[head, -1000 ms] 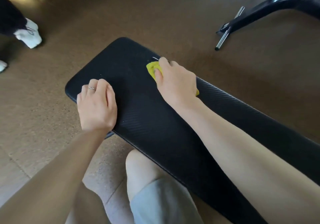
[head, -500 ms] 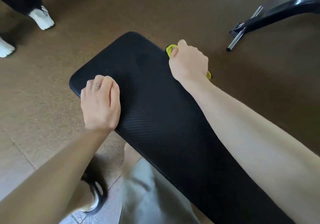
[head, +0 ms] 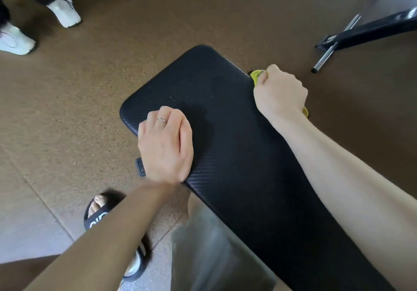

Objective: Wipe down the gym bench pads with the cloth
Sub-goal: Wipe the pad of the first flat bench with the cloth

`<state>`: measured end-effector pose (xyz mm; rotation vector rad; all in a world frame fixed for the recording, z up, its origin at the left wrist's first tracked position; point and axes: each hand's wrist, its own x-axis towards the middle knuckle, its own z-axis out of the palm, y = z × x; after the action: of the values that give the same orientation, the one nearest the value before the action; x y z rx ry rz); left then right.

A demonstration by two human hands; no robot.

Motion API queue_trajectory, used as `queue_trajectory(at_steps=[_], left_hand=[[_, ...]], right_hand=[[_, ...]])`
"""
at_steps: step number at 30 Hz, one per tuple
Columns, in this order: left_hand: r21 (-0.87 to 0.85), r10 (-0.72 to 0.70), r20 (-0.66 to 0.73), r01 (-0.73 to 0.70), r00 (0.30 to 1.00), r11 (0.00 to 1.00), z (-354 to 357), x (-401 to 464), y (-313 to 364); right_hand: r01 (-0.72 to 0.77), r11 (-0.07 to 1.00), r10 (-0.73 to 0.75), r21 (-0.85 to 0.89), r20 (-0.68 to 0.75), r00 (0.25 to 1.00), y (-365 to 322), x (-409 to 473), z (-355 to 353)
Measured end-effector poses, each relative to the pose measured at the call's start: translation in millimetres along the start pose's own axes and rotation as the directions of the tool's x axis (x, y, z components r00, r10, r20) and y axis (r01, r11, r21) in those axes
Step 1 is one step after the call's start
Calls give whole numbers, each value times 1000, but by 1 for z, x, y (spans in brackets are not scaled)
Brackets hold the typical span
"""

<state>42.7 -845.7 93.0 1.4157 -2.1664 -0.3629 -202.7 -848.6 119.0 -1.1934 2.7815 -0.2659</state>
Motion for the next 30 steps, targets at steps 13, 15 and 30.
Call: queue_trajectory(at_steps=[13,15,30], left_hand=[[167,-130,282,85,950,982,-63,51,-49],[129,-319,441,292,839,948,-77,76,-60],[-212,-375,633,618,677,757,-83,70,-87]], right_hand=[[327,943,-333,-66,-111,936,-81,-32,6],[454,883,-468,-121,-142,872,-72,-89,12],[615,787,-609,-46,-214,764,-152,-82,33]])
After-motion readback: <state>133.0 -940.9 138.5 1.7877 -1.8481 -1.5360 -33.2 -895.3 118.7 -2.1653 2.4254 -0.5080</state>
